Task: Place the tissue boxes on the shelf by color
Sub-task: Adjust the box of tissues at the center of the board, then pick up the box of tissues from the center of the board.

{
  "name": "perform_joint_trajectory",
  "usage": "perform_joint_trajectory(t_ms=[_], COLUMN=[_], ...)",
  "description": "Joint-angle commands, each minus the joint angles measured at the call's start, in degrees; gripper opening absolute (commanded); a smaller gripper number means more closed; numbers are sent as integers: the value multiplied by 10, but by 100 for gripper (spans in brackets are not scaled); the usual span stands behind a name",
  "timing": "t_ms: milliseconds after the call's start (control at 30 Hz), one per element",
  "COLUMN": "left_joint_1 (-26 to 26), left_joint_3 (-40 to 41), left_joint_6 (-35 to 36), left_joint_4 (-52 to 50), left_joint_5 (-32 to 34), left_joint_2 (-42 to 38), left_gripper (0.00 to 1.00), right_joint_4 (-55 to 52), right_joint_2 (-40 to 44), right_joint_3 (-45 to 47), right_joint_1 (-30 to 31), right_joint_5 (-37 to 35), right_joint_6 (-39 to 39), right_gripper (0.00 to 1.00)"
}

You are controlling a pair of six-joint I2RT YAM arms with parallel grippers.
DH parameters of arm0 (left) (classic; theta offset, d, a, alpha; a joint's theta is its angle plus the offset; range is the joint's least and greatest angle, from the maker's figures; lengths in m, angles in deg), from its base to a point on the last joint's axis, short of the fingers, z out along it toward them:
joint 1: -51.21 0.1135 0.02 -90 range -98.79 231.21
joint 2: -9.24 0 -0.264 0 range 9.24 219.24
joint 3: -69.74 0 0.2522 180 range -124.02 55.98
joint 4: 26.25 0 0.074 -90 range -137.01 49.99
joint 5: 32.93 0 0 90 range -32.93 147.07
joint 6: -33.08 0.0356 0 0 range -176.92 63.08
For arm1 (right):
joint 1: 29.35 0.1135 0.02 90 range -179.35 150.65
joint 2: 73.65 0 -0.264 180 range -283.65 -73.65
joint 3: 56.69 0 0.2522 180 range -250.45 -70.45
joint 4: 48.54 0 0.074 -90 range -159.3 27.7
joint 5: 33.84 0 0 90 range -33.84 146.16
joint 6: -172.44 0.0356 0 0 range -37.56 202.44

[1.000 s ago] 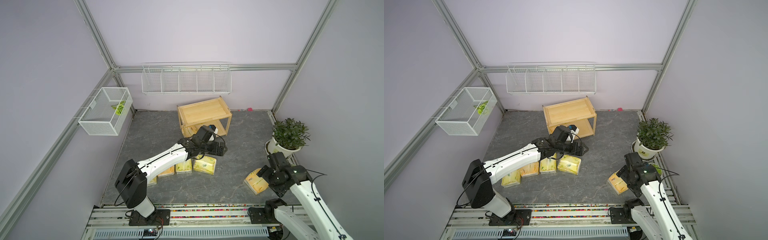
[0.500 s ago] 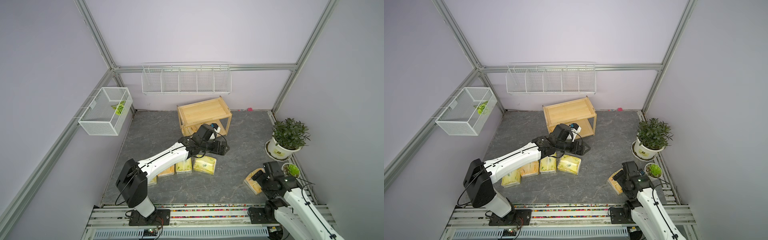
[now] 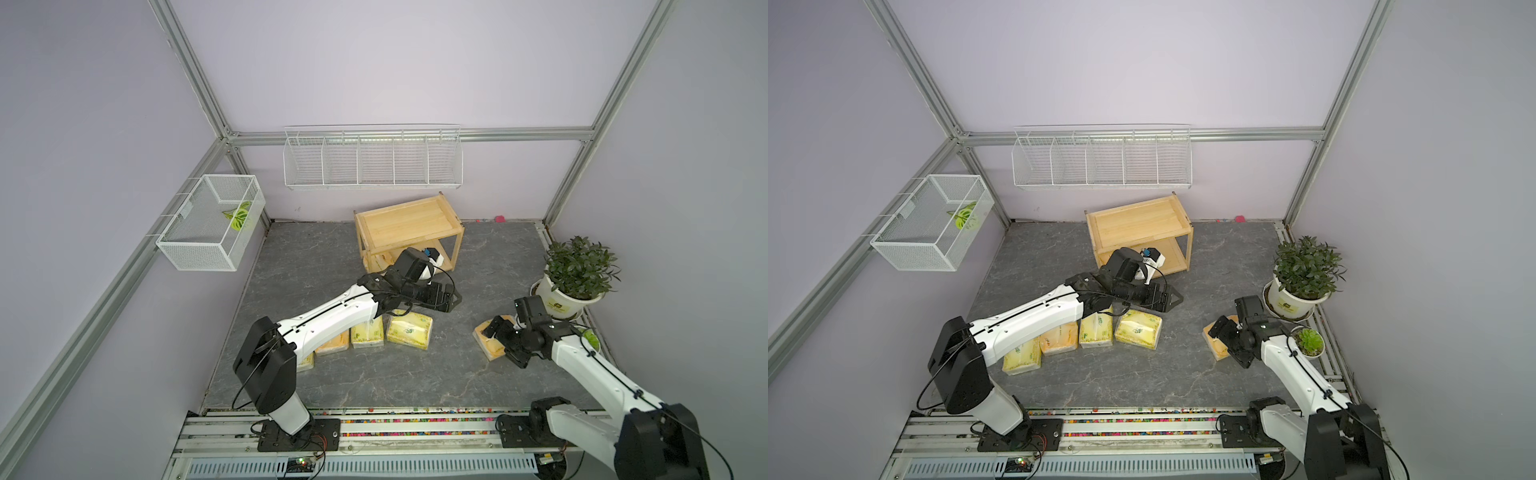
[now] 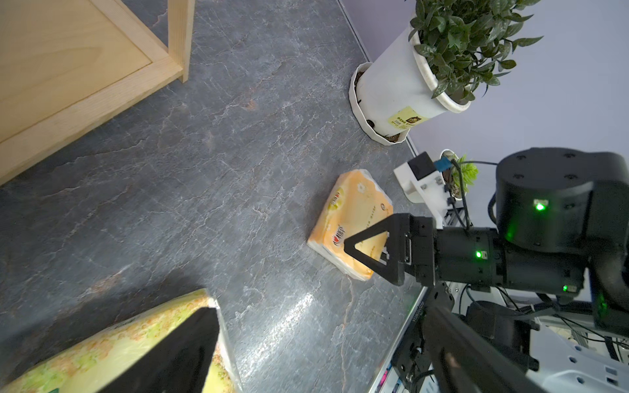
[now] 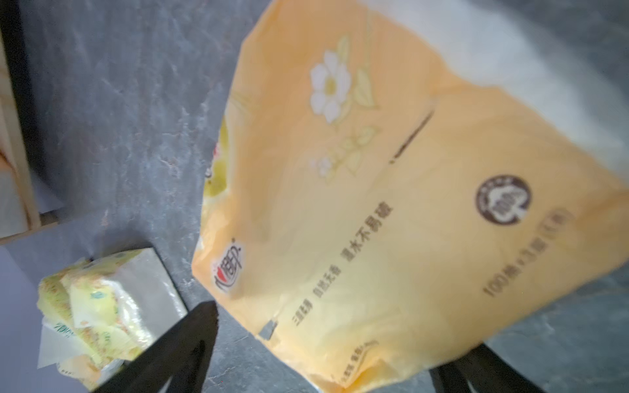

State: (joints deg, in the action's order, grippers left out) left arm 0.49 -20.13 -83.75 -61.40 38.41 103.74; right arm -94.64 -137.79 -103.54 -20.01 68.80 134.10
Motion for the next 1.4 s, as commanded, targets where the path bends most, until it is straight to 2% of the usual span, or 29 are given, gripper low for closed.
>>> perform_joint_trajectory(t_ms=[0, 233, 500, 700, 867, 1100, 1367], left_joint_1=[-4, -7, -14, -15, -14, -14, -17], left_joint_3=[-5, -51, -138, -201, -225, -215, -189], left_joint_6=[5, 7, 23, 20, 25, 5, -9], left_joint_4=[11, 33, 39, 54, 59, 103, 139], left_joint_5=[-21, -76, -129, -163, -171, -200, -222], left_joint_2=[27, 102, 214, 287, 318, 345, 349], left_gripper=[100, 100, 100, 100, 100, 100, 100], right_joint_4=[44, -11, -12, 35, 68, 151, 210], right_joint_2=[-25, -7, 64, 69, 61, 24, -38], right_joint_3=[-26, -41, 16, 52, 67, 105, 96], right_joint_1=[0, -8, -79, -134, -139, -143, -144], right_joint_5=[28, -36, -43, 18, 56, 110, 151], right_joint_6=[-38, 16, 60, 76, 81, 101, 92], right_gripper=[97, 97, 97, 97, 97, 98, 97])
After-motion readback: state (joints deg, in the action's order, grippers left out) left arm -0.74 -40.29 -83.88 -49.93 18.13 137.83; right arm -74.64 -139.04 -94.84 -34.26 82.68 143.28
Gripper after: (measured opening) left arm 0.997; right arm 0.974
